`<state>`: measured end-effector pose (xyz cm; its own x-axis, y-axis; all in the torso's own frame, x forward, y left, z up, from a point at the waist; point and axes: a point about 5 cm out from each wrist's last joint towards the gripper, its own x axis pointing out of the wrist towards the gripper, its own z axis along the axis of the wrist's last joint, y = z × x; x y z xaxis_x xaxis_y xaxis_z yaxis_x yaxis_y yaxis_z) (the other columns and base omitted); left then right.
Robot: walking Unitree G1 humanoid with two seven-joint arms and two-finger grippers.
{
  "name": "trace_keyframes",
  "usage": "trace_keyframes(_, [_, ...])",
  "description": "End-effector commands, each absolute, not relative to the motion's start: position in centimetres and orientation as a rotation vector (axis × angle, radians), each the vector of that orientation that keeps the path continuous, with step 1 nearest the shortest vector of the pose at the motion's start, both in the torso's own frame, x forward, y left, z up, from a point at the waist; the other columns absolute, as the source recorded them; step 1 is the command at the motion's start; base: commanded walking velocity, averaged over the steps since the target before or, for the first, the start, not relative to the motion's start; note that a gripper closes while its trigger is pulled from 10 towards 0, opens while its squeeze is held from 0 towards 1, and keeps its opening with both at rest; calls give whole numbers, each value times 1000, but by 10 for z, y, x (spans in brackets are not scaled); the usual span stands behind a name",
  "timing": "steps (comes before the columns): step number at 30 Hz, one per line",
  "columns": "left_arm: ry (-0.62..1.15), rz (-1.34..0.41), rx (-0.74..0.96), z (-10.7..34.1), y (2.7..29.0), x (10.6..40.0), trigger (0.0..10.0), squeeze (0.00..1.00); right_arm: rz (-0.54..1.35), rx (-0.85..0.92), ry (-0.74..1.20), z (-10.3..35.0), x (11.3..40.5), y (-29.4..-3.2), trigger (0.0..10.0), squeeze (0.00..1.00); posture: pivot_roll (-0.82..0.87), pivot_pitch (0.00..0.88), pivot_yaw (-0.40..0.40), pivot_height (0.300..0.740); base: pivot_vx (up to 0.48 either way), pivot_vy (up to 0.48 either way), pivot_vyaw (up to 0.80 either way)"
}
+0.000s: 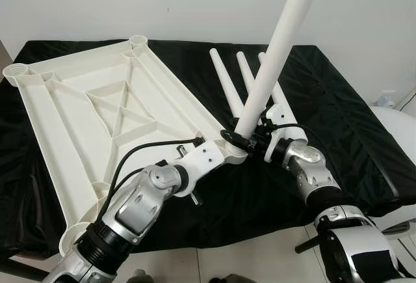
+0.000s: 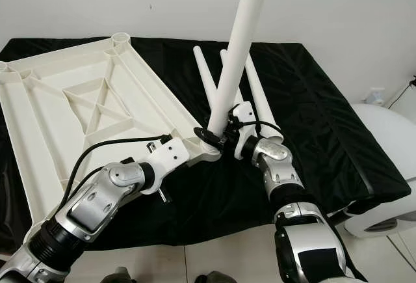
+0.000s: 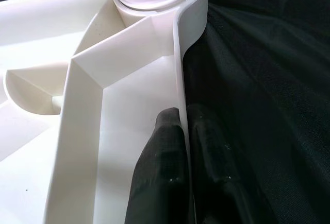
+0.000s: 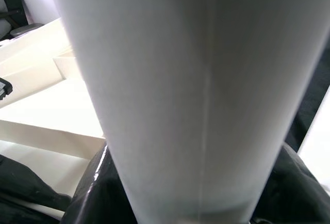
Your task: Building children table
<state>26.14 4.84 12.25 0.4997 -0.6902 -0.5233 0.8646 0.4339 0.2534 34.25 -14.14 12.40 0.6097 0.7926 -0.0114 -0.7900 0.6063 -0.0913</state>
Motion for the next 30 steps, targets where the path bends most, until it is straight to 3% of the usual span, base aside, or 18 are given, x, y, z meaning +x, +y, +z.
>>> trace_keyframes(1, [394,-1090,505,115,36,251,10000,0,898,-74,-2,113,337,-145,10000,0,29,0,-101,740,0,0,0])
trace_keyframes(13, [399,-1097,500,114,36,248,10000,0,802,-14,-53,115,333,-125,10000,0,28,0,-100,740,0,0,0])
trace_keyframes(30, [403,-1100,499,113,36,247,10000,0,491,97,-138,137,324,-79,10000,0,25,0,-101,740,0,0,0])
